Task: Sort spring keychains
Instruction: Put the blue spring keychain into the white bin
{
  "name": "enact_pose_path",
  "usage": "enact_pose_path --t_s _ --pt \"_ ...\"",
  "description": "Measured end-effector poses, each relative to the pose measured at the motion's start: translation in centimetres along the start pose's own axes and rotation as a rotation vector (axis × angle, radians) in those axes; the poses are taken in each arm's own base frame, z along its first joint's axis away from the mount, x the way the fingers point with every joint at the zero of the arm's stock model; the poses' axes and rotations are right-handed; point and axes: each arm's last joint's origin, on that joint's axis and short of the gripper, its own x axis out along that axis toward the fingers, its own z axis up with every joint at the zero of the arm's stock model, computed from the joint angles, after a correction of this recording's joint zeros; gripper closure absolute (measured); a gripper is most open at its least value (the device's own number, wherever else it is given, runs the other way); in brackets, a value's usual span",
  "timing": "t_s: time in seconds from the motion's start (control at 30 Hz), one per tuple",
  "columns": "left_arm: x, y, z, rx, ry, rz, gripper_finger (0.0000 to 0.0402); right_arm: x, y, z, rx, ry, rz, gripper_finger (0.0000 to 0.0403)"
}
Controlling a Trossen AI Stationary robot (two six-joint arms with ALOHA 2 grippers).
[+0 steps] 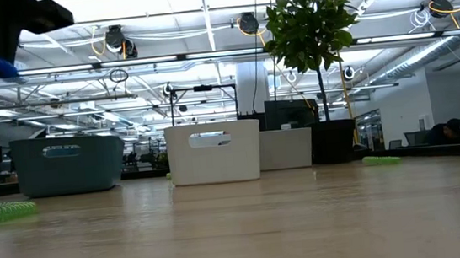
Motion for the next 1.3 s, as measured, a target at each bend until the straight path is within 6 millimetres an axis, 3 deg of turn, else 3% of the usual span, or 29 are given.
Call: enact_pose_path --t_s 0.2,0.43,1.07,1.3 --pt "-1.2 1.0 -1.9 0.023 0.089 0.036 0.0396 0.0 0.0 0.2 0.001 -0.018 -0.002 0.0211" --pt "-1.7 1.4 -2.3 0.061 0.082 0.044 0.0396 0.0 0.0 0.2 -0.039 -0.018 -0.002 0.0215" --pt "-0.3 10.5 0.9 -0.129 0.036 0.04 0.0396 0.0 0.0 0.4 0.042 -0.039 -0.003 0.0213" --pt "-0.5 13.6 3.7 -0.109 0.05 0.049 0.0397 0.0 0.0 0.3 0.038 -0.033 -0.002 0.0214"
